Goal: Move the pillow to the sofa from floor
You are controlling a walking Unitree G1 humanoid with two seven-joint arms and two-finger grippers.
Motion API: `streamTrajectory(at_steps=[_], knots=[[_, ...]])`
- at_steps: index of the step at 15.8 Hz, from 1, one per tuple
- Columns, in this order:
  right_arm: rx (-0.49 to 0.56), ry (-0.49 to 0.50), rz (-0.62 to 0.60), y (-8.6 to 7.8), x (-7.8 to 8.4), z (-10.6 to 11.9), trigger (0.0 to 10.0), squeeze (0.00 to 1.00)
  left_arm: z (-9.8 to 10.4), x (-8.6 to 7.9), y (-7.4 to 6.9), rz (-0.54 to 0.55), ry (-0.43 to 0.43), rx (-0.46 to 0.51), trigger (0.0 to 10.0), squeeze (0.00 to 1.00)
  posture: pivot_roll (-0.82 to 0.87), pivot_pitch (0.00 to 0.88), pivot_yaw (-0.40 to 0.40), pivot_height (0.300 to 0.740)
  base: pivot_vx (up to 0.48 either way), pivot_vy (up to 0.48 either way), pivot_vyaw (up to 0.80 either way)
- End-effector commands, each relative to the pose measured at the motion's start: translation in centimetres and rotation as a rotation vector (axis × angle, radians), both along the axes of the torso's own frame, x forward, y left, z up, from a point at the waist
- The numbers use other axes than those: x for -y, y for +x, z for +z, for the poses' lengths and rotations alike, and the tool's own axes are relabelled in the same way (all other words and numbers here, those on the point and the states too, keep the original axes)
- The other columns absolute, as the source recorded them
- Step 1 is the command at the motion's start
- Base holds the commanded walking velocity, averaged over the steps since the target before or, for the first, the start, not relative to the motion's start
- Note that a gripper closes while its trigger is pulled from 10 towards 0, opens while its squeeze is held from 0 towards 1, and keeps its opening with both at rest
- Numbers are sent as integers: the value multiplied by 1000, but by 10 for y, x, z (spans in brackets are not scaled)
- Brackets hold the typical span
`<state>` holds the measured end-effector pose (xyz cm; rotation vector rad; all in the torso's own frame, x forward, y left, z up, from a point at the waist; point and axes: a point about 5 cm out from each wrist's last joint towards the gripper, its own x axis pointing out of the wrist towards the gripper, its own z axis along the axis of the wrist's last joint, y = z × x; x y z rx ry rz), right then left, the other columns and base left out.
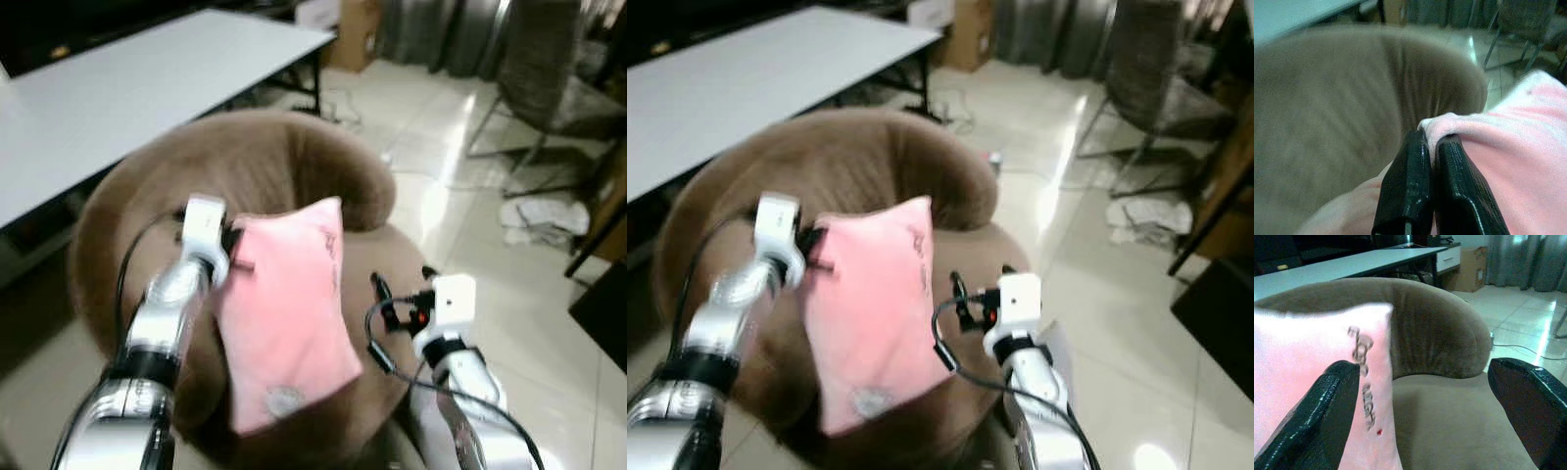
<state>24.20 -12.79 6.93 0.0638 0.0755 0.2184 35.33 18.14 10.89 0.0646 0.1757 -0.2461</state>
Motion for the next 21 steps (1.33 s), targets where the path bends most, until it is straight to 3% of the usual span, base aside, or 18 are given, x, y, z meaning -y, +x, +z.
streamTrajectory(at_steps=[1, 4, 5, 7, 9, 12, 13, 14, 16, 17, 21], knots=[[-10, -3, -20, 0, 6, -3, 10000, 0, 12, -6, 11, 43, 28, 36, 0, 0, 25, 0, 43, 740, 0, 0, 0], [-29, -2, -16, -3, 6, -8, 10000, 0, 31, -24, 31, 161, 55, 27, 0, 0, 25, 0, 22, 740, 0, 0, 0], [-44, -8, -1, -7, 7, -11, 10000, 0, 46, -35, 41, 239, 110, 24, 0, 0, 8, 1, 6, 740, 0, 0, 0], [-53, -22, 5, -12, 11, -12, 10000, 0, 58, -40, 46, 278, 159, 23, 0, 0, -13, 15, 0, 740, 0, 0, 0], [-75, -41, -4, -20, 18, -14, 10000, 0, 65, -52, 46, 346, 190, 32, 0, 0, -43, 33, -9, 740, 0, 0, 0], [-107, -64, -14, -34, 27, -15, 10000, 0, 48, -74, 35, 469, 220, -48, 0, 0, -85, 49, -23, 740, 0, 0, 0], [-113, -66, -19, -36, 29, -15, 10000, 0, 39, -76, 31, 490, 217, -87, 5333, 0, -87, 50, -23, 740, 0, 0, 0], [-117, -69, -18, -37, 29, -15, 10000, 0, 29, -73, 29, 477, 213, -117, 10000, 0, -91, 52, -24, 740, 0, 0, 0], [-122, -68, -13, -37, 28, -14, 10000, 0, 21, -69, 26, 478, 224, -141, 10000, 0, -89, 56, -23, 740, 0, 0, 0], [-123, -70, -13, -37, 28, -13, 10000, 0, 20, -69, 26, 487, 218, -140, 10000, 1000, -90, 59, -22, 740, 0, 0, 0], [-116, -67, -34, -37, 30, -9, 10000, 0, 22, -66, 27, 484, 180, -127, 10000, 1000, -106, 61, -20, 740, 0, 0, 0]])
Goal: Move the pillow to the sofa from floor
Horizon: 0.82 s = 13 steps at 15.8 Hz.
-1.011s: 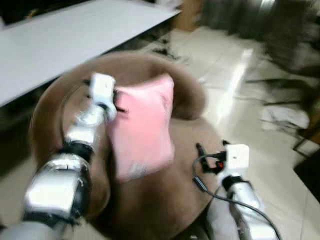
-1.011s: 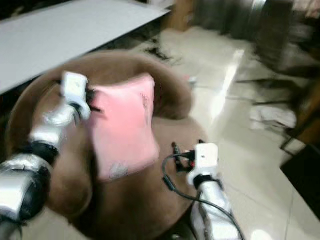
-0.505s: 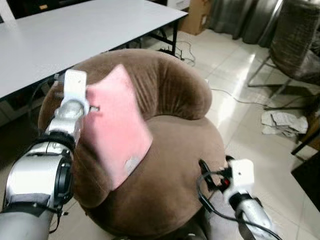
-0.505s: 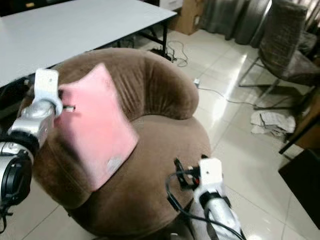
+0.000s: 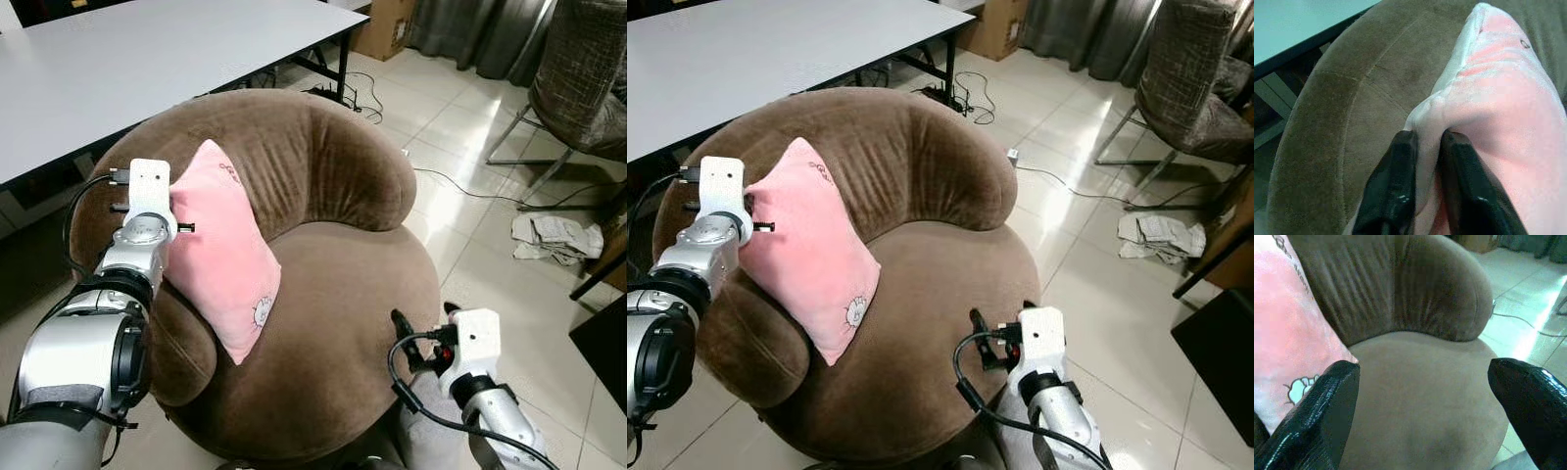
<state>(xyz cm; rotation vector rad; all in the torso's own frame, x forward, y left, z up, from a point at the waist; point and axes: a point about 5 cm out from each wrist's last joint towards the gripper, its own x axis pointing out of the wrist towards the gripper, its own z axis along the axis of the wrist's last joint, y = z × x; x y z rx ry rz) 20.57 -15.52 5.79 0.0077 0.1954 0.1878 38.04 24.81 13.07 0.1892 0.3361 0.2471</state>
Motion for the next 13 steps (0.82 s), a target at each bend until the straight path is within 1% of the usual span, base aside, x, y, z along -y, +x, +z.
streamTrajectory(at_steps=[1, 2, 4, 6, 7, 9, 13], knots=[[-5, 2, -14, -1, 3, 2, 10000, 0, 0, 2, 1, -4, -12, 9, 10000, 1000, -105, 60, -19, 740, 0, 0, 0], [-10, 2, -17, -1, 4, 1, 10000, 0, 1, 3, 1, 3, -48, 20, 10000, 1000, -105, 62, -20, 740, 0, 0, 0], [-17, 3, -15, -2, 3, 1, 10000, 0, 3, 2, 2, 25, -82, 42, 10000, 1000, -104, 63, -23, 740, 0, 0, 0], [-19, 2, -13, -1, 3, 1, 10000, 0, 6, -2, 2, 49, -81, 58, 10000, 1000, -105, 62, -26, 740, 0, 0, 0], [-19, 0, -13, -1, 4, 2, 10000, 0, 13, -5, 4, 59, -95, 81, 10000, 1000, -104, 61, -30, 740, 0, 0, 0], [-22, -1, -10, -1, 4, 1, 10000, 0, 17, -4, 6, 36, -77, 93, 10000, 1000, -96, 60, -36, 740, 0, 0, 0], [-23, -5, 6, 4, 4, 1, 10000, 0, 15, -5, 4, 25, -74, 85, 10000, 1000, -80, 51, -44, 740, 0, 0, 0]])
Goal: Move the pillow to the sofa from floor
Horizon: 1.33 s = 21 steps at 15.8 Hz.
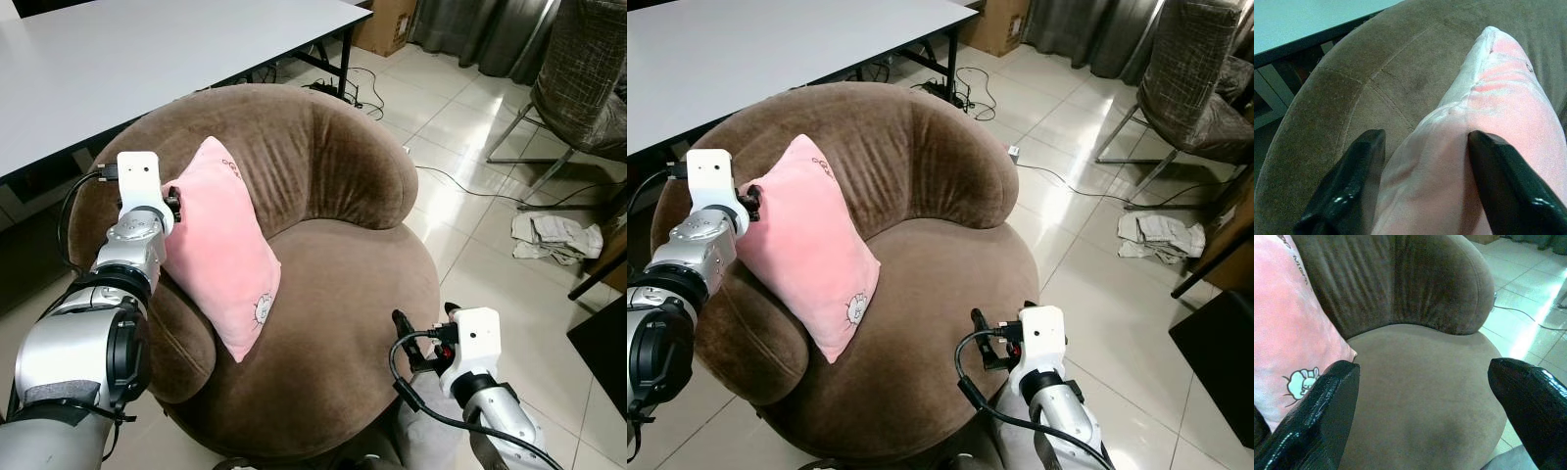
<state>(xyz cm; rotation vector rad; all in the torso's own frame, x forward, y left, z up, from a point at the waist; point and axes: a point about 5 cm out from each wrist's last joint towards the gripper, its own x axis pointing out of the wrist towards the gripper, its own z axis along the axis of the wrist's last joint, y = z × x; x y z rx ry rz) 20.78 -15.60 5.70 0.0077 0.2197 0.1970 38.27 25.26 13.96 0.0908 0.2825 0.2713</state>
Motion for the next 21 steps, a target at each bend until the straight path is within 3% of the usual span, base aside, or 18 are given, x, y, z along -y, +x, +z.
streamTrajectory(at_steps=[1, 4, 8, 11, 13, 14, 16, 18, 19, 21], knots=[[0, -4, -1, 2, 4, 2, 10000, 0, 7, -1, 2, -9, 17, 20, 10000, 1000, -79, 48, -44, 740, 0, 0, 0], [-10, -10, 14, 2, 4, -2, 10000, 0, 27, -2, 9, -52, 52, 90, 10000, 1000, -54, 32, -47, 740, 0, 0, 0], [-7, -5, 26, 9, 1, -3, 10000, 0, 33, -5, 9, -123, 95, 94, 10000, 1000, -23, 24, -46, 740, 0, 0, 0], [-12, -3, 35, 12, -2, -7, 10000, 0, 48, -7, 13, -176, 113, 140, 10000, 1000, 7, 6, -29, 740, 0, 0, 0], [-6, 4, 39, 15, -6, -8, 10000, 0, 49, -6, 11, -233, 89, 163, 10000, 1000, 17, 0, -13, 740, 0, 0, 0], [0, 5, 35, 18, -7, -8, 10000, 0, 45, 1, 10, -313, 25, 190, 10000, 1000, 21, 0, -6, 740, 0, 0, 0], [17, 7, 17, 23, -6, -6, 10000, 0, 35, 13, 6, -422, -19, 219, 10000, 1000, 29, 0, -3, 740, 0, 0, 0], [39, 10, -7, 28, -3, -4, 10000, 0, 21, 26, -3, -474, -130, 272, 10000, 1000, 53, 0, -2, 740, 0, 0, 0], [57, 9, -53, 36, 3, -1, 10000, 0, 2, 46, -19, -535, -196, 289, 10000, 1000, 82, 0, -2, 740, 0, 0, 0], [85, 19, -131, 45, 11, 4, 10000, 0, -28, 76, -50, -669, -160, 237, 10000, 1000, 95, 0, 3, 740, 0, 0, 0]])
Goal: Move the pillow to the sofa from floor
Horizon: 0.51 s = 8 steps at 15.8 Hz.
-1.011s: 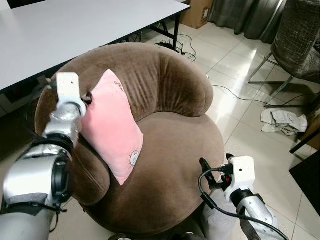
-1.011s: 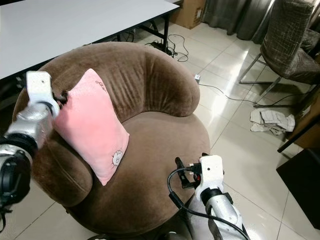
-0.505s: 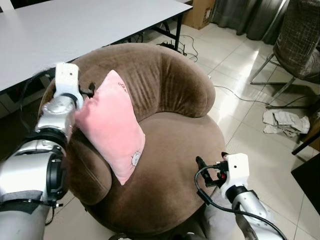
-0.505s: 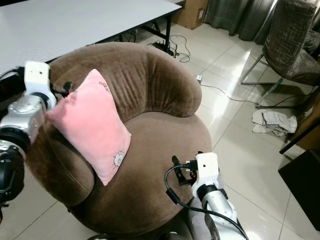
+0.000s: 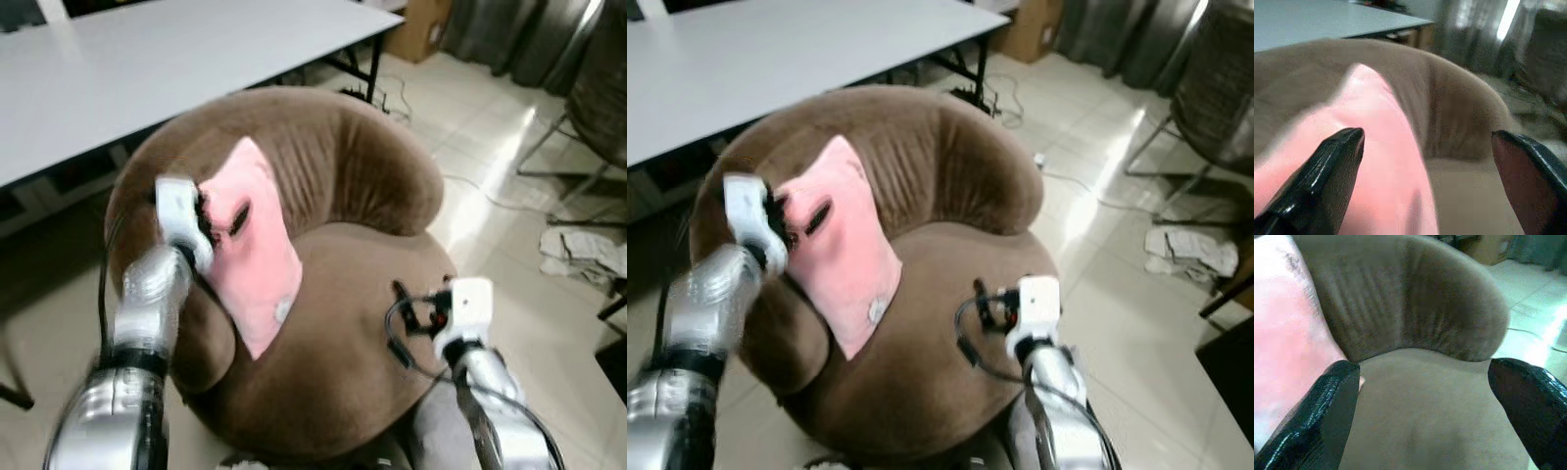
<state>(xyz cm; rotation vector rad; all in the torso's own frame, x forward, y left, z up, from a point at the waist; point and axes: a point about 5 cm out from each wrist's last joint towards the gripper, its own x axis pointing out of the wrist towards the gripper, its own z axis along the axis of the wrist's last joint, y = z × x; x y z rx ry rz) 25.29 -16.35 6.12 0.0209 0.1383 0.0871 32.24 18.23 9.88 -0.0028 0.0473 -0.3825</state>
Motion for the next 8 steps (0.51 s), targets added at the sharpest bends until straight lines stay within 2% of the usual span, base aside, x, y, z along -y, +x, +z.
streamTrajectory(at_steps=[1, 2, 3, 4, 5, 6, 8], knots=[[27, 11, -34, 3, 4, 5, 10000, 0, -2, 16, -8, -85, 64, 25, 10000, 0, 94, 0, 7, 740, 0, 0, 0], [38, 15, -27, 2, 1, 8, 10000, 0, -29, 17, -29, -96, 47, -42, 10000, 0, 88, 0, 10, 740, 0, 0, 0], [39, 10, 4, -2, -6, 8, 10000, 0, -59, 14, -54, -96, 117, -110, 10000, 0, 64, 0, 23, 740, 0, 0, 0], [24, -45, 73, -16, -14, 3, 10000, 0, -87, 13, -89, -105, 171, -192, 10000, 0, 24, 0, 31, 740, 0, 0, 0], [8, -59, 88, -23, -15, -1, 10000, 0, -89, 15, -97, -101, 158, -206, 10000, 0, 20, 0, 29, 740, 0, 0, 0], [-17, -63, 86, -31, -15, -6, 10000, 0, -73, 21, -92, -103, 127, -159, 10000, 0, 25, 0, 29, 740, 0, 0, 0], [-16, -80, 80, -40, -12, -6, 10000, 0, -41, 26, -61, -91, 40, -90, 10000, 0, 2, 0, 42, 740, 0, 0, 0]])
